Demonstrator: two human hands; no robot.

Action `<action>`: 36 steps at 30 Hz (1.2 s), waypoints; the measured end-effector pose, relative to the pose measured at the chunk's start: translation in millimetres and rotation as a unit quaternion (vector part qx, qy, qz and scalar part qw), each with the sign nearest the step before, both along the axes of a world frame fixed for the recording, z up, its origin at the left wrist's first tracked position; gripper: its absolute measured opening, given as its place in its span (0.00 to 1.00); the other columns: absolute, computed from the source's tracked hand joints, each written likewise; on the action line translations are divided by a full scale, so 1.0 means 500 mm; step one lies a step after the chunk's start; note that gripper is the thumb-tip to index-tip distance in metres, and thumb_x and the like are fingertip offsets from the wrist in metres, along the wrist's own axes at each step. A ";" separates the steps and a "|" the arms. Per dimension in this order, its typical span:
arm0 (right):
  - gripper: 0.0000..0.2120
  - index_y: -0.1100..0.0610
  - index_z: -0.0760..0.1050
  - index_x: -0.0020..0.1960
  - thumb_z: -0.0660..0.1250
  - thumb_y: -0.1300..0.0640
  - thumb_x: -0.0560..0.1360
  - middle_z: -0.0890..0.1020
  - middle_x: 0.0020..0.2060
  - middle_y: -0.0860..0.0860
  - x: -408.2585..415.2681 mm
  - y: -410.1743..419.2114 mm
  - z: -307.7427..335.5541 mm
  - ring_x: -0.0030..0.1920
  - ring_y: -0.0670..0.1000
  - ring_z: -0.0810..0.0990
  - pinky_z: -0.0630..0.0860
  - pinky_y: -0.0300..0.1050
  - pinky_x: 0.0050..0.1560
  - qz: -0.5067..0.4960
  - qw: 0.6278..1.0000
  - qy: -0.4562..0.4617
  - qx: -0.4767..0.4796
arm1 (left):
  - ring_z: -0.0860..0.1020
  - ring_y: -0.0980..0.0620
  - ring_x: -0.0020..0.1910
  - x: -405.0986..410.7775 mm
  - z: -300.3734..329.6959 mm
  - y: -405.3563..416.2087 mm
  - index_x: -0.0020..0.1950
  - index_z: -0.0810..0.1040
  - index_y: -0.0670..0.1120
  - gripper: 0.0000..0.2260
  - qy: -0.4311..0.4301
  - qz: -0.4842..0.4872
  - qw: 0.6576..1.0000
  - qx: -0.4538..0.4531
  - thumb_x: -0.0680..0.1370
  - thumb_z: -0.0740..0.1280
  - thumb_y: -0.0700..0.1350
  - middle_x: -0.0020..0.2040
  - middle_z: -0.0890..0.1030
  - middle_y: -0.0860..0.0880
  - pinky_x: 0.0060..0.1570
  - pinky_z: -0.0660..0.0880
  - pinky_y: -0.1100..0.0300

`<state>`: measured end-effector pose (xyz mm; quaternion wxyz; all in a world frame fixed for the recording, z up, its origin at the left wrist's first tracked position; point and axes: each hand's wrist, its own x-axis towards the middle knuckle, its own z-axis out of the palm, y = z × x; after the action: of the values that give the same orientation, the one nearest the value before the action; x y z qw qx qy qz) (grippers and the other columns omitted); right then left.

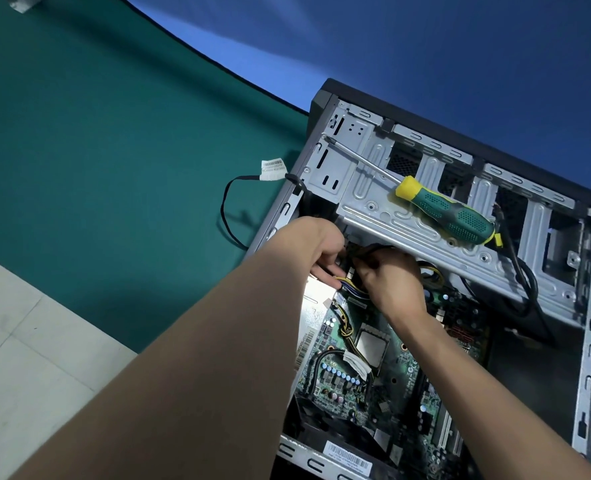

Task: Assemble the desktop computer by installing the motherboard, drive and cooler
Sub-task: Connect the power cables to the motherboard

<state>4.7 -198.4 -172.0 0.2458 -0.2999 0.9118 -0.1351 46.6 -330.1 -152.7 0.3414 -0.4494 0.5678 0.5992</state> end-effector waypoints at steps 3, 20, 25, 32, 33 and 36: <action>0.13 0.57 0.80 0.55 0.61 0.51 0.79 0.83 0.46 0.56 -0.001 0.002 0.000 0.44 0.57 0.80 0.77 0.46 0.44 -0.006 1.000 -0.006 0.014 | 0.80 0.49 0.35 0.000 0.001 -0.002 0.74 0.62 0.44 0.22 -0.004 0.004 1.000 0.002 0.81 0.48 0.32 0.57 0.80 0.45 0.52 0.76 0.51; 0.11 0.60 0.80 0.56 0.66 0.55 0.77 0.83 0.47 0.59 -0.010 0.015 -0.029 0.42 0.59 0.81 0.78 0.49 0.45 -0.123 0.989 -0.072 -0.036 | 0.79 0.48 0.36 -0.003 -0.031 -0.015 0.67 0.72 0.47 0.22 -0.040 0.056 0.998 0.004 0.81 0.47 0.33 0.57 0.80 0.41 0.34 0.75 0.55; 0.10 0.63 0.80 0.54 0.66 0.58 0.77 0.83 0.43 0.60 -0.009 0.018 -0.033 0.37 0.59 0.80 0.75 0.46 0.35 -0.140 0.984 -0.095 -0.047 | 0.77 0.49 0.31 -0.006 -0.037 -0.016 0.64 0.74 0.48 0.21 -0.039 0.045 0.998 0.006 0.81 0.47 0.33 0.39 0.79 0.43 0.29 0.74 0.55; 0.10 0.62 0.80 0.54 0.66 0.57 0.78 0.83 0.42 0.59 -0.006 0.014 -0.031 0.37 0.59 0.81 0.76 0.45 0.36 -0.137 0.985 -0.086 -0.053 | 0.77 0.49 0.31 -0.008 -0.036 -0.015 0.65 0.73 0.47 0.21 -0.034 0.043 0.998 0.010 0.81 0.48 0.32 0.46 0.80 0.43 0.31 0.75 0.55; 0.11 0.62 0.81 0.54 0.66 0.56 0.78 0.83 0.43 0.59 -0.006 0.014 -0.030 0.38 0.59 0.81 0.76 0.45 0.36 -0.133 0.986 -0.084 -0.054 | 0.77 0.49 0.31 -0.009 -0.036 -0.015 0.65 0.73 0.47 0.21 -0.033 0.043 0.998 0.011 0.81 0.48 0.32 0.46 0.81 0.43 0.31 0.75 0.55; 0.12 0.60 0.82 0.54 0.66 0.53 0.78 0.84 0.42 0.57 -0.005 0.011 -0.027 0.36 0.56 0.80 0.74 0.42 0.35 -0.105 0.991 -0.057 -0.061 | 0.77 0.48 0.31 -0.009 -0.038 -0.016 0.65 0.73 0.46 0.21 -0.027 0.042 0.999 0.008 0.81 0.47 0.32 0.51 0.81 0.42 0.31 0.74 0.54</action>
<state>2.0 -193.0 -185.2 0.2628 -0.2088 0.9128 -0.2326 42.0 -338.2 -171.6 0.3352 -0.4861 0.5340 0.6052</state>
